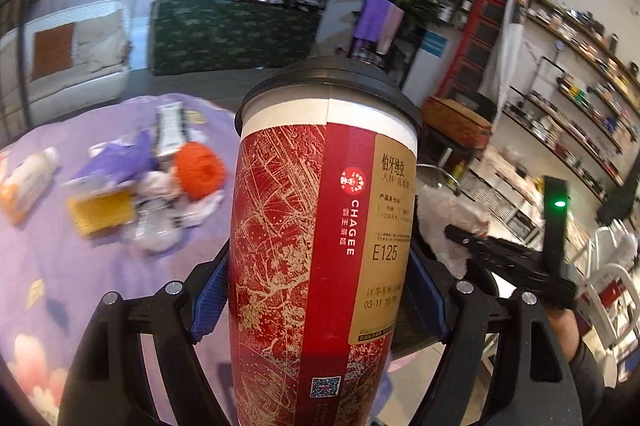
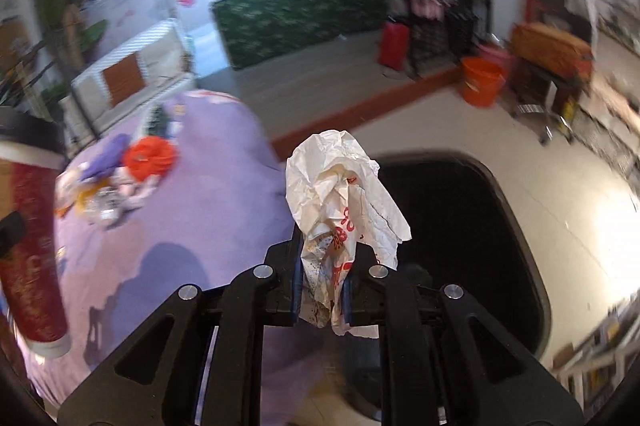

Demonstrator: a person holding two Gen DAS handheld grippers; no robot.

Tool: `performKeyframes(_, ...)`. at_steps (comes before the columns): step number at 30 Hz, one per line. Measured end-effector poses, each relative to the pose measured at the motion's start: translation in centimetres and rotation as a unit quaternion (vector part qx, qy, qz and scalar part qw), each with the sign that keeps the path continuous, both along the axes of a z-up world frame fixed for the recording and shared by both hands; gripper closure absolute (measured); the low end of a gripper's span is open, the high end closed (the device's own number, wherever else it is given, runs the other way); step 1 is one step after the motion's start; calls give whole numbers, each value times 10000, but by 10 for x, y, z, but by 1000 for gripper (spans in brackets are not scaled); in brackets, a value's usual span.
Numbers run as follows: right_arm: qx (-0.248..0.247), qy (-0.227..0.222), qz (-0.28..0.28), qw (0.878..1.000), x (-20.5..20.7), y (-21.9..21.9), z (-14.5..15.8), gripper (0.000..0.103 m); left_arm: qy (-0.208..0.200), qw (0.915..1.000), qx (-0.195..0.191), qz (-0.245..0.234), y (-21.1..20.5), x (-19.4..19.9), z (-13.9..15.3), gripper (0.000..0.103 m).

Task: Collect trash
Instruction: 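Carry the paper bag over the black bin and open the right gripper, then lower the red cup into the black bin and open the left gripper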

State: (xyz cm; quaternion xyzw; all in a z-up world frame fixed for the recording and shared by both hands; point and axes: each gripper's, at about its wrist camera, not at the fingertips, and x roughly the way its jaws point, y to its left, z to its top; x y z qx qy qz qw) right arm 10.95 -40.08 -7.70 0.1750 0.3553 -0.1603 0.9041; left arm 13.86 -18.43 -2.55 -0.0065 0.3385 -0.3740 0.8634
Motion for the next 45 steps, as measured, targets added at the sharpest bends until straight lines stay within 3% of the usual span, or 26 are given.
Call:
performKeyframes(5,847,686,-556,9925,-3,-59,-57,88,109,9989,30,-455,-46,-1,-6,27)
performKeyframes(8,967,996,-637,9883,-4,-69,-78,87,114,9978,78,-655,-64,-6,-9,27)
performKeyframes(10,957,1150,-622,9868,-2,-70,-83,72,168,9968,92,-772,-75,-11,-10,27)
performKeyframes(14,936,1061,-632,9879,-7,-74,-86,54,306,9951,175,-922,-86,-18,-16,27)
performKeyframes(22,392,435,-1170,9914,-38,-82,-40,44,654,9886,288,-1328,-128,-18,-23,27)
performKeyframes(28,48,61,-1566,9876,-68,-94,-6,43,736,9836,360,-1609,-167,-23,-26,27)
performKeyframes(37,-124,-117,-1906,9815,-94,-107,5,43,1423,9654,1275,-1774,-229,-20,-70,27)
performKeyframes(40,-117,-156,-2001,9796,-102,-109,6,43,1777,9589,1319,-1778,-237,-18,-84,27)
performKeyframes(45,-185,-169,-2218,9748,-116,-116,6,43,1844,9495,1716,-1869,-254,-25,-98,27)
